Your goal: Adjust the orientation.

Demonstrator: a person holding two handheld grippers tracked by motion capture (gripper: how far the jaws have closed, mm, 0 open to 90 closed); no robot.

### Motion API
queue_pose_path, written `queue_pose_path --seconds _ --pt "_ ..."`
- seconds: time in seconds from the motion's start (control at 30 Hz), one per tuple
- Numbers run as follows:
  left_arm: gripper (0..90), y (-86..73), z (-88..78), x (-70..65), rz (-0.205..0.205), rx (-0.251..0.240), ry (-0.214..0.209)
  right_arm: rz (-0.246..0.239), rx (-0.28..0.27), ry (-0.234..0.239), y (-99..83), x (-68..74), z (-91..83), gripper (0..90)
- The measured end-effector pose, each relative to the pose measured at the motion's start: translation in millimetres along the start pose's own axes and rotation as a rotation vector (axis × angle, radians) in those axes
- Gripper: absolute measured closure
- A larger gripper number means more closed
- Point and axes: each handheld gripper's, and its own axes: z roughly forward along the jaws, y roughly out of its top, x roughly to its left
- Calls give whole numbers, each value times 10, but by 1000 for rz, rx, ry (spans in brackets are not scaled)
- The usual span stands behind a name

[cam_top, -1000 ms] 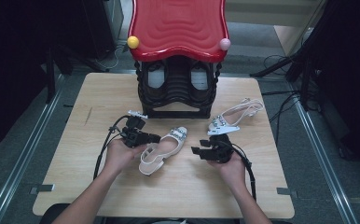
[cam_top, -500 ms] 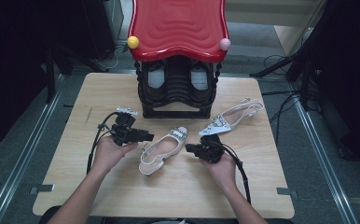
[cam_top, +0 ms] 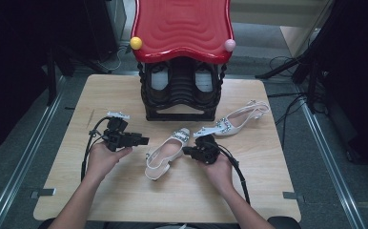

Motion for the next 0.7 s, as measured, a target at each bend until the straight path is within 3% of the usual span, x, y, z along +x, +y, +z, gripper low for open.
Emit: queue_pose_path --seconds 0.7 --pt "468 -181 -78 63 -29 17 24 16 9 -24 157 -97 92 900"
